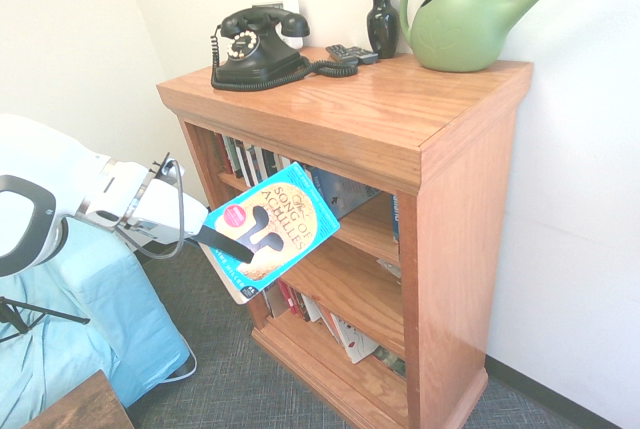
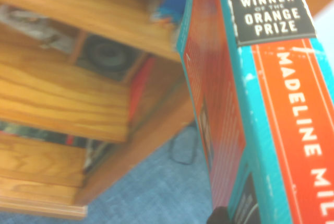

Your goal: Organize the shelf

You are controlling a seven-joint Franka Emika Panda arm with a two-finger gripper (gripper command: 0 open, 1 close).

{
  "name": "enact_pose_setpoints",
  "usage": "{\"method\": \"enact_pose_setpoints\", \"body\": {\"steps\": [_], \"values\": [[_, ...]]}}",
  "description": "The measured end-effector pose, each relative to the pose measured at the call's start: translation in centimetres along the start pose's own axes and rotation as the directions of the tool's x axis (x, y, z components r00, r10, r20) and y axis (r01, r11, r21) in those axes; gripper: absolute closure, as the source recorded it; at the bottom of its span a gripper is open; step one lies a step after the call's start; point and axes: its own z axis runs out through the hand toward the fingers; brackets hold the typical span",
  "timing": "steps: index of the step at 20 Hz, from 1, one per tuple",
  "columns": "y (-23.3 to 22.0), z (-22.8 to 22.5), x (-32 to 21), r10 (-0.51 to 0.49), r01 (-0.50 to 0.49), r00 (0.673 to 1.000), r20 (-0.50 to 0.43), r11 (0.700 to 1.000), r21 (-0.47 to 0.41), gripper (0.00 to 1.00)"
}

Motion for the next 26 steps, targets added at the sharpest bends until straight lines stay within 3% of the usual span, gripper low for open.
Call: {"method": "enact_pose_setpoints", "body": {"steps": [8,16,26], "values": [[-5.0,6.0,-1.6,-0.002,0.0,0.999,0.035,0.997,0.074,1.0],[-9.6,11.6,-1.0,0.078,-0.089,0.993,0.087,0.987,0.132,1.0],[-13.8,14.6,2.0,0.129,-0.147,0.986,0.109,0.972,0.185,1.0]]}}
